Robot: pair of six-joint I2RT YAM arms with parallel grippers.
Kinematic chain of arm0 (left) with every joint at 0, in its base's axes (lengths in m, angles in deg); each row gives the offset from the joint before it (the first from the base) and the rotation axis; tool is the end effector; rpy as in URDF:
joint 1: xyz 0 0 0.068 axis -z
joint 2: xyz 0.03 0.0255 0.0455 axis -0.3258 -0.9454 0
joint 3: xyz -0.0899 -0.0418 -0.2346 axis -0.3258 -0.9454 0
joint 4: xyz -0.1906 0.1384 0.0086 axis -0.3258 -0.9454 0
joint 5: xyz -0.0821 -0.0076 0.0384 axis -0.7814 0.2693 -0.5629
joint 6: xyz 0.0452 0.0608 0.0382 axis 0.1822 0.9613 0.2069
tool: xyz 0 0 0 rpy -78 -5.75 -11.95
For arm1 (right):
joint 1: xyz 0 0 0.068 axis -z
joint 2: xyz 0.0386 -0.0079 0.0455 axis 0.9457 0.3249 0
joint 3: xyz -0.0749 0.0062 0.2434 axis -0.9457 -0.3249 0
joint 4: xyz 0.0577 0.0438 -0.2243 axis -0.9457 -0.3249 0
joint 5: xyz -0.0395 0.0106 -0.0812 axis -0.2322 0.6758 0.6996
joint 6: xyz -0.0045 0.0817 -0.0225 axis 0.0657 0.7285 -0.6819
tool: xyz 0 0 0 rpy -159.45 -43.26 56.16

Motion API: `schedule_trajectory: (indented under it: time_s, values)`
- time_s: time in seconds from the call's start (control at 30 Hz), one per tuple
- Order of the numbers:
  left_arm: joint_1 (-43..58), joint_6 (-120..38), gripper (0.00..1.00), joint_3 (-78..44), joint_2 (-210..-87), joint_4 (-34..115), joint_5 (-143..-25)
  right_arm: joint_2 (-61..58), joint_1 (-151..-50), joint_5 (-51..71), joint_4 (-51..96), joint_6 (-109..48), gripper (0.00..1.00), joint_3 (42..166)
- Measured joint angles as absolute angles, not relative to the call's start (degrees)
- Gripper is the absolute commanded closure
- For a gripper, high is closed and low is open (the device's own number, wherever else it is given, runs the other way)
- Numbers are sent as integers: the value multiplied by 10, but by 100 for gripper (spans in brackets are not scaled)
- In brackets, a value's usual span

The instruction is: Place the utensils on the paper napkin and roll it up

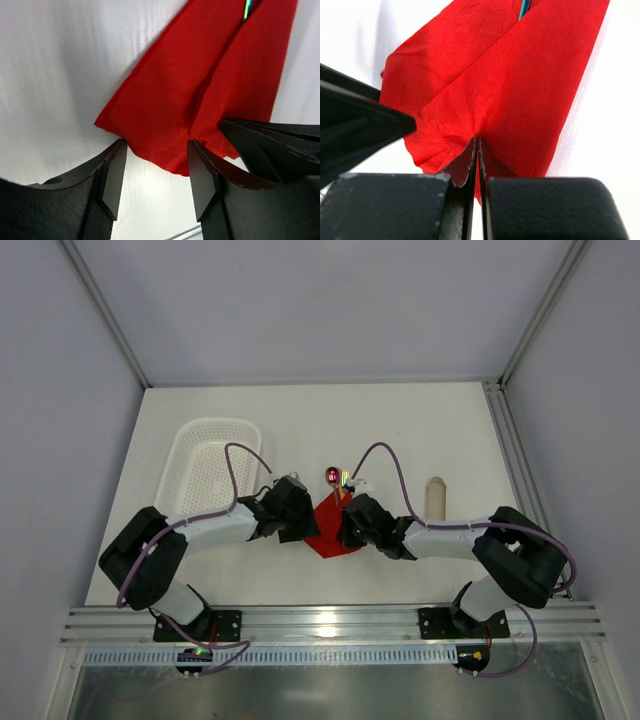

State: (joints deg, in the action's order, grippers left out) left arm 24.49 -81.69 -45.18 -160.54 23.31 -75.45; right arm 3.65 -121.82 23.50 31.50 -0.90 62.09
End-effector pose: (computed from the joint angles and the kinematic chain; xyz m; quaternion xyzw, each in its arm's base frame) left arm 0.2081 -0.1975 0.1267 -0.0751 0.9587 -0.2035 0.1840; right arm 0.1897 0.2199 0.1178 -0.0937 0.9162 0.2313 0.3136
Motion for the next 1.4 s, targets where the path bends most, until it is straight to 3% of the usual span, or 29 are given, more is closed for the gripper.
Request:
schedule_trajectory:
  time_s: [1.1,1.4]
  values:
    - [287,-893,45,-563,-1540,493,-781,36,-1218,234,362,18,96,597]
    - [295,-904,45,-576,-1537,503,-767,35,-1218,233,371,20,96,593]
